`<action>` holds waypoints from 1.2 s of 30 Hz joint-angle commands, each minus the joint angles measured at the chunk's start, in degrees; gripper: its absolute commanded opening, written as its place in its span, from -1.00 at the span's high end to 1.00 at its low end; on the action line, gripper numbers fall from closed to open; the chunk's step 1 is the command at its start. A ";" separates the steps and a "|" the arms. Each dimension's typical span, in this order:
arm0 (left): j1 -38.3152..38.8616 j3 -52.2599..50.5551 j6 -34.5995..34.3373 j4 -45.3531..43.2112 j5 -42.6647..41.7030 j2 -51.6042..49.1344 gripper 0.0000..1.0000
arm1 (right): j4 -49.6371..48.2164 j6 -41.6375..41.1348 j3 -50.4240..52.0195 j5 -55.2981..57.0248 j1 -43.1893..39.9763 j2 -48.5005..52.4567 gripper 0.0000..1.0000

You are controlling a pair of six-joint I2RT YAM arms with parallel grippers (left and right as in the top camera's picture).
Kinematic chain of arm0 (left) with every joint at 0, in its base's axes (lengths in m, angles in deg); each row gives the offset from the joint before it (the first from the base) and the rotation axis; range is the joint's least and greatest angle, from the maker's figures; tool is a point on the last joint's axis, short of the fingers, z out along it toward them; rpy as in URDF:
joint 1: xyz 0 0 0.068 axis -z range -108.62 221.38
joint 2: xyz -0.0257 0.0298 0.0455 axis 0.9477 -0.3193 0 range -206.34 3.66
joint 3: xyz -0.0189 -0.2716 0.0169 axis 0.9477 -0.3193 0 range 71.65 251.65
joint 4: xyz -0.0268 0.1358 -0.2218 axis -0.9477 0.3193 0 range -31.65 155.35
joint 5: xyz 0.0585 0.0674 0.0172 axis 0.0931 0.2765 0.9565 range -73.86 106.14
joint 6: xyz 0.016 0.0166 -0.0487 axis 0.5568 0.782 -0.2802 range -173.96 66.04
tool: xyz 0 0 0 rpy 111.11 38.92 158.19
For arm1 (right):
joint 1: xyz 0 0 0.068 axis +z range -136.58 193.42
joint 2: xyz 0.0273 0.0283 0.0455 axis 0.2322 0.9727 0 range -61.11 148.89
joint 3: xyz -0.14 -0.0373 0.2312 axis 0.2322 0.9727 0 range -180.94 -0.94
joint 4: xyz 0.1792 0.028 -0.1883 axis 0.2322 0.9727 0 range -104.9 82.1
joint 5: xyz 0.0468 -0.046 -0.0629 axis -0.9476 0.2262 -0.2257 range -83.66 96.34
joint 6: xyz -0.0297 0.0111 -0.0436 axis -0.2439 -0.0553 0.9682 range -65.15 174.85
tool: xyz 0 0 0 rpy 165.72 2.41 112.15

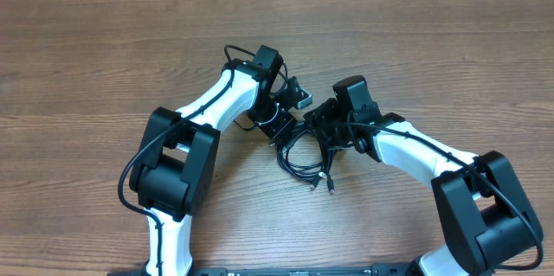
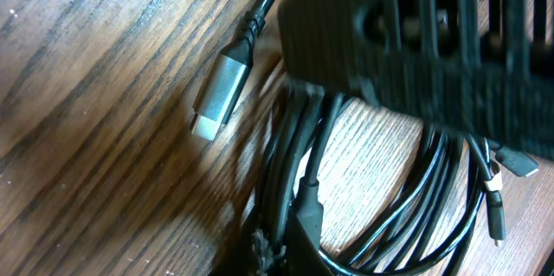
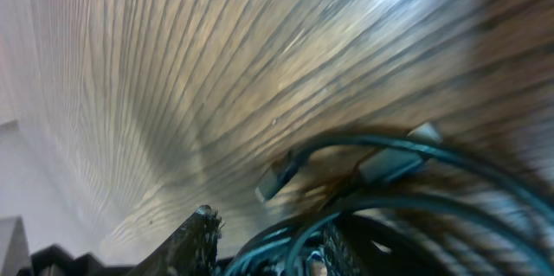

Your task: Untangle cables

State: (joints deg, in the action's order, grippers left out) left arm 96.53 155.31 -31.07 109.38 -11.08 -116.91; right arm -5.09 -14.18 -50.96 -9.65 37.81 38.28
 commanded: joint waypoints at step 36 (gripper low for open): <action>0.39 0.74 1.31 -0.07 -1.33 -0.48 0.91 | -2.91 -10.45 0.57 13.03 -8.39 2.86 -0.04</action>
State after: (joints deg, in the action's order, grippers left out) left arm 96.53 155.31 -31.07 109.13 -11.30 -116.91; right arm -7.59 -23.78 -50.81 0.41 30.26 40.60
